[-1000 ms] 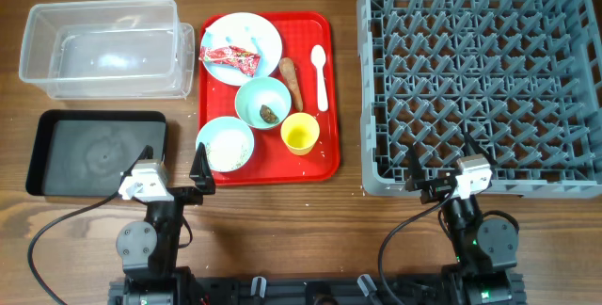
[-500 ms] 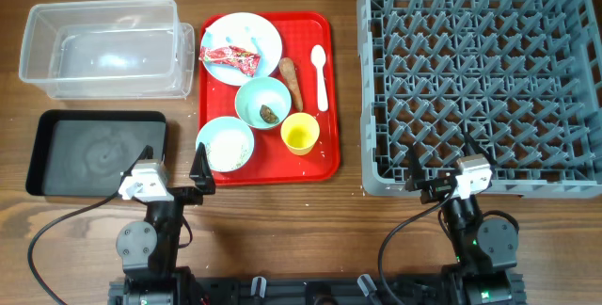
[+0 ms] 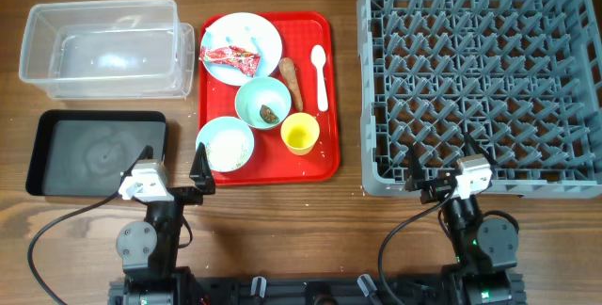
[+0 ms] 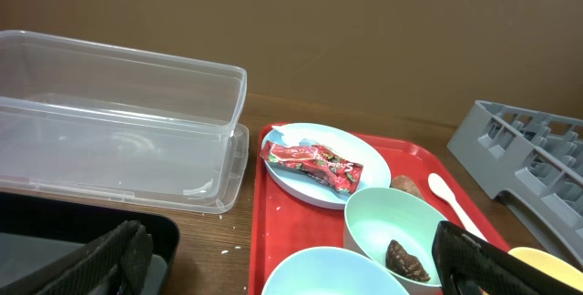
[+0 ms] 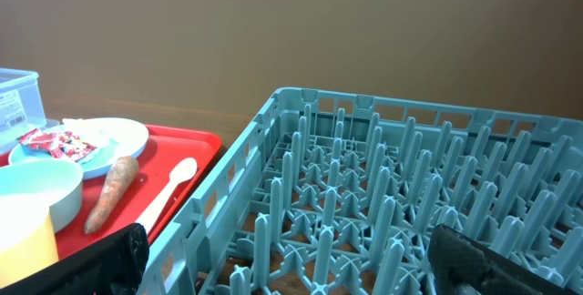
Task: Sort waste into correct bins and load items into the dishwasher rack
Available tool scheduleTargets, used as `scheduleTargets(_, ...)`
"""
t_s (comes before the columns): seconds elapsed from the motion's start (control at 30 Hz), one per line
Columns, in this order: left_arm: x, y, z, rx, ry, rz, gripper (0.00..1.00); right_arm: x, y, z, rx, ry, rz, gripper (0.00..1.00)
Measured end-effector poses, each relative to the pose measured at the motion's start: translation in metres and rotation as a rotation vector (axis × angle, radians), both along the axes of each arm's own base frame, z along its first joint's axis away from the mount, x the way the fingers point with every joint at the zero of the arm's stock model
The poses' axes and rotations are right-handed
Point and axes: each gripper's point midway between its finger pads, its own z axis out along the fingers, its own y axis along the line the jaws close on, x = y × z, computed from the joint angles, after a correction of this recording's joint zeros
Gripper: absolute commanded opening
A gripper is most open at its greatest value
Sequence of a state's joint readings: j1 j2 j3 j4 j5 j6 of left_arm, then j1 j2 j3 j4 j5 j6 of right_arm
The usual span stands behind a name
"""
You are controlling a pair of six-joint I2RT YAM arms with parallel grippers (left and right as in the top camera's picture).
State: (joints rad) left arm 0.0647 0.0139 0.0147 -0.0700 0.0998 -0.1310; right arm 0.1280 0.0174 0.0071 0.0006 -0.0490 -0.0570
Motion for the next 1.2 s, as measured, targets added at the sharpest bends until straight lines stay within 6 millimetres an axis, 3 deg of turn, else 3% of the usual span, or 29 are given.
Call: scheduleTargets(1.2, 0.0, 0.0, 0.0, 0.0, 0.0, 0.0, 1.0, 0.0, 0.0001, 0.0, 0.0, 0.0, 0.0, 1.0)
